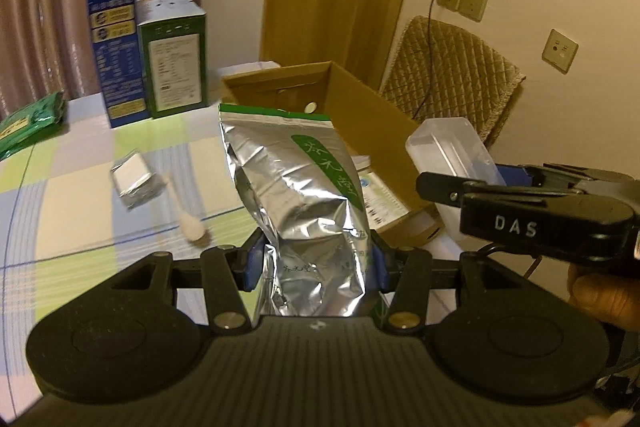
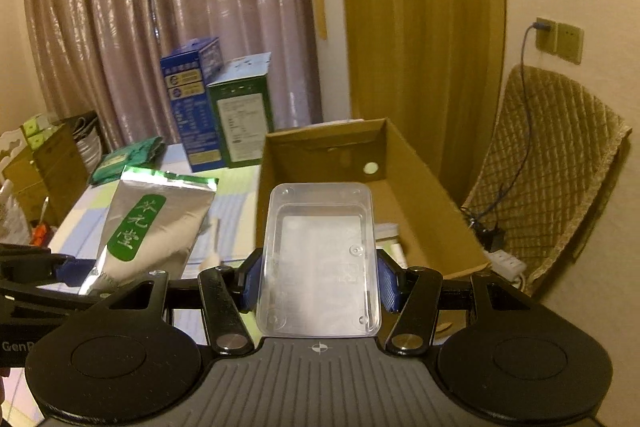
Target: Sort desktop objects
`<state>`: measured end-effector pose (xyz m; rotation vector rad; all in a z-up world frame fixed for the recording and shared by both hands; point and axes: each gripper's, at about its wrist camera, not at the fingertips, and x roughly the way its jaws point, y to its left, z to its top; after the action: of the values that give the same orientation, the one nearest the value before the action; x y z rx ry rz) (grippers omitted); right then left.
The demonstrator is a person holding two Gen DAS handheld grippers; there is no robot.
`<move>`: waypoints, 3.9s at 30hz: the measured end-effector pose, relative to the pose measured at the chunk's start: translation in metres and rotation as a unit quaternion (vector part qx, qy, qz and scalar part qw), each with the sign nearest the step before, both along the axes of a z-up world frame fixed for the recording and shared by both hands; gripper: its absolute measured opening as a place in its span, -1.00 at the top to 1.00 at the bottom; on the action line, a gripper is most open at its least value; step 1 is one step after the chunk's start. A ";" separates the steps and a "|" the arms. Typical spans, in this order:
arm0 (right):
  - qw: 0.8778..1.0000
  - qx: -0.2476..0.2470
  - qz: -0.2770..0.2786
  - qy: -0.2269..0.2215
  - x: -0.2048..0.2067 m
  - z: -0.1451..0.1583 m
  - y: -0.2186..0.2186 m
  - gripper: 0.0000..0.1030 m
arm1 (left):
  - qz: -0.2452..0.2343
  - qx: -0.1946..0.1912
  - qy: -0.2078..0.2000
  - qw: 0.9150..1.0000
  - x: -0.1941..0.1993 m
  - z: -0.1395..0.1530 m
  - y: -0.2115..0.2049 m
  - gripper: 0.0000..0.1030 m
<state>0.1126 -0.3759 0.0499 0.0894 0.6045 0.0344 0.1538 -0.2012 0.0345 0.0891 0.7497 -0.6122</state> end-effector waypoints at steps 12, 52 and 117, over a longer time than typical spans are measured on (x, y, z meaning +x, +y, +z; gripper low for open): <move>1.000 -0.016 -0.010 -0.007 0.019 0.006 -0.043 -0.04 | -0.018 0.001 0.006 1.000 0.016 -0.005 -0.049 0.12; 1.000 -0.018 -0.002 0.024 0.116 -0.018 -0.083 -0.04 | 0.013 -0.028 0.044 0.999 0.114 -0.029 -0.098 0.12; 0.999 0.024 0.005 0.031 0.088 0.003 -0.061 -0.36 | 0.023 -0.003 0.010 1.000 0.059 -0.020 -0.030 -0.35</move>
<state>0.2009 -0.4369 0.0529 0.1343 0.6661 0.0563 0.2125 -0.2311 0.0148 0.0605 0.7667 -0.5712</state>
